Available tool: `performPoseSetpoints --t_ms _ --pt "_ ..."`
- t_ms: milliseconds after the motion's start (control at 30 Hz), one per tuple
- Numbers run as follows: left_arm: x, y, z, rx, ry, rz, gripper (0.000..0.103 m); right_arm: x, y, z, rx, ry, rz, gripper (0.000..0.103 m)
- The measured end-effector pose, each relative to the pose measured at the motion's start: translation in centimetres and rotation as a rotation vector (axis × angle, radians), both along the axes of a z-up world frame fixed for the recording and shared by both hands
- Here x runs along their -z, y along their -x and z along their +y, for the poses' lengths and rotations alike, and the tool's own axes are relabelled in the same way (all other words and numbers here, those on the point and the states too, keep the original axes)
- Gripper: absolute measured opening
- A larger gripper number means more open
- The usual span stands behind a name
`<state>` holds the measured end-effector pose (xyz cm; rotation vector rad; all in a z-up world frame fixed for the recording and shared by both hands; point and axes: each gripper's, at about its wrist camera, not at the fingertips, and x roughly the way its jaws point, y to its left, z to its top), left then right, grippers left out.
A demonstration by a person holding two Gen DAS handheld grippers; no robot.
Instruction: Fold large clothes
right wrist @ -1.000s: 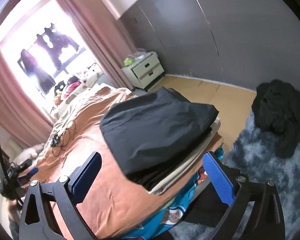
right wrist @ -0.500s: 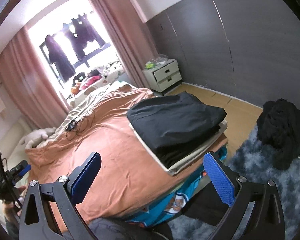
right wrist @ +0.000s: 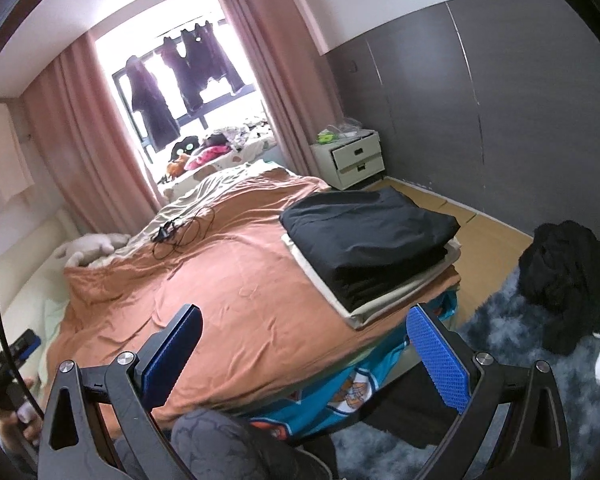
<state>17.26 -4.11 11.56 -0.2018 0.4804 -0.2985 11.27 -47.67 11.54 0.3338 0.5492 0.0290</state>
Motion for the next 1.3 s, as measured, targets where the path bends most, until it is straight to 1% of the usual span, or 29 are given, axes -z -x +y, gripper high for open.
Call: performPoseSetpoints --t_ms 133,267,400,467,533,633,1000,1200,1300 --pt "0.1 3.2 1.2 -0.035 -0.023 -0.022 0.102 0.3 1.2 1.4 -0.014 0.022 -0.006 0.103" --pt "0.5 5.3 2.2 -0.065 -0.024 -0.03 0.102 0.6 2.4 2.9 -0.038 0.032 -0.02 0.103" --pt "1.5 7.5 2.7 -0.09 -0.052 -0.043 0.102 0.8 4.1 4.3 -0.06 0.04 -0.047 0.103" --pt "2.0 8.2 2.8 -0.114 -0.083 -0.043 0.102 0.7 4.9 4.9 -0.073 0.055 -0.061 0.103" --pt "2.4 9.2 3.1 -0.136 -0.096 -0.044 0.102 0.7 5.6 5.4 -0.102 0.058 -0.084 0.103" --pt "3.0 10.4 3.6 -0.145 -0.078 -0.051 0.102 1.0 6.5 6.2 -0.106 0.084 -0.094 0.103" --pt "5.0 15.4 3.9 -0.181 -0.041 -0.086 0.102 2.7 9.3 7.6 -0.13 0.101 -0.105 0.103" --pt "6.1 17.3 3.7 -0.235 -0.052 -0.105 0.102 4.0 10.7 9.5 -0.152 0.149 -0.099 0.103" --pt "6.7 18.0 3.9 -0.256 -0.044 -0.111 0.102 4.9 11.3 10.3 -0.163 0.17 -0.108 0.103"
